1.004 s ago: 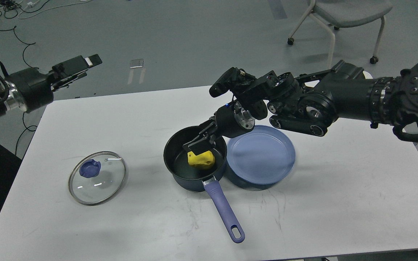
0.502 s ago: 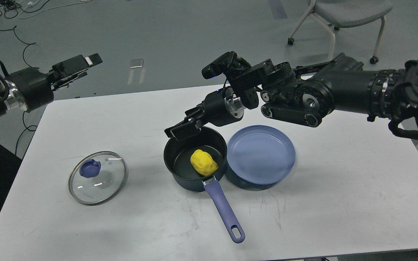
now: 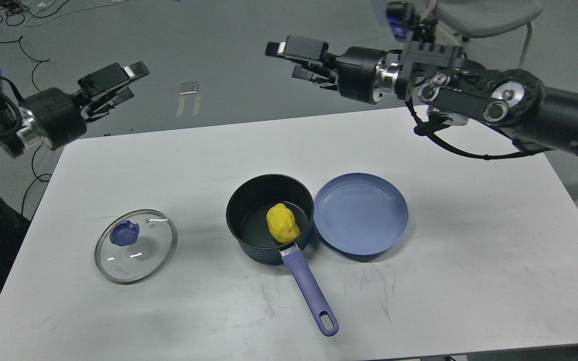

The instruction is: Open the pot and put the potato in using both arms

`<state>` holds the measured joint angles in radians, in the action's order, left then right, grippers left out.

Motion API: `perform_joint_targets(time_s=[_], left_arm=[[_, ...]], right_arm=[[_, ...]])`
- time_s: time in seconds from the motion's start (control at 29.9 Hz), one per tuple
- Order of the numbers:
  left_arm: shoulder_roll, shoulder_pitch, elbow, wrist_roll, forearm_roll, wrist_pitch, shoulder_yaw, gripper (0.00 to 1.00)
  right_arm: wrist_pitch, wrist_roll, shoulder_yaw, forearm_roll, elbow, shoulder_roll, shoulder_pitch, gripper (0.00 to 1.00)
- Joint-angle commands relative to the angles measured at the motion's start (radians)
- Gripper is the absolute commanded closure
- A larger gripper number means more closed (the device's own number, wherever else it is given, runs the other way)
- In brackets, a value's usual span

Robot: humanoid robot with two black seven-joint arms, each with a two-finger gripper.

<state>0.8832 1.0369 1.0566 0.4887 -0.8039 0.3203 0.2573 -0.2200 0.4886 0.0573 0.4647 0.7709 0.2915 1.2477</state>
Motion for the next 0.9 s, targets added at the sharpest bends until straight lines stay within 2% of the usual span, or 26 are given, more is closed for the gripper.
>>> perform_joint_targets(time_s=[0.0, 0.07, 0.3, 0.44, 0.57, 0.87], left_arm=[[-0.033, -0.004, -0.004, 0.0, 0.17, -0.009, 0.003, 0.02], [-0.058, -0.011, -0.007, 0.0, 0.314, -0.01, 0.005, 0.02], [-0.107, -0.077, -0.007, 0.0, 0.453, 0.0, 0.051, 0.02], [-0.188, -0.19, -0.009, 0.0, 0.451, -0.003, 0.176, 0.02], [-0.262, -0.247, -0.032, 0.0, 0.451, -0.001, 0.243, 0.02], [-0.346, -0.281, -0.078, 0.0, 0.44, -0.001, 0.26, 0.02]], right_arm=[[-0.007, 0.0, 0.13, -0.13, 0.001, 0.052, -0.109, 0.02], [-0.018, 0.0, 0.208, -0.222, 0.001, 0.075, -0.195, 0.02], [-0.099, 0.0, 0.361, -0.348, -0.001, 0.123, -0.355, 0.02], [-0.176, 0.0, 0.453, -0.376, 0.001, 0.144, -0.459, 0.02], [-0.197, 0.0, 0.458, -0.374, 0.007, 0.172, -0.504, 0.01], [-0.205, 0.0, 0.446, -0.374, 0.048, 0.23, -0.531, 0.0]])
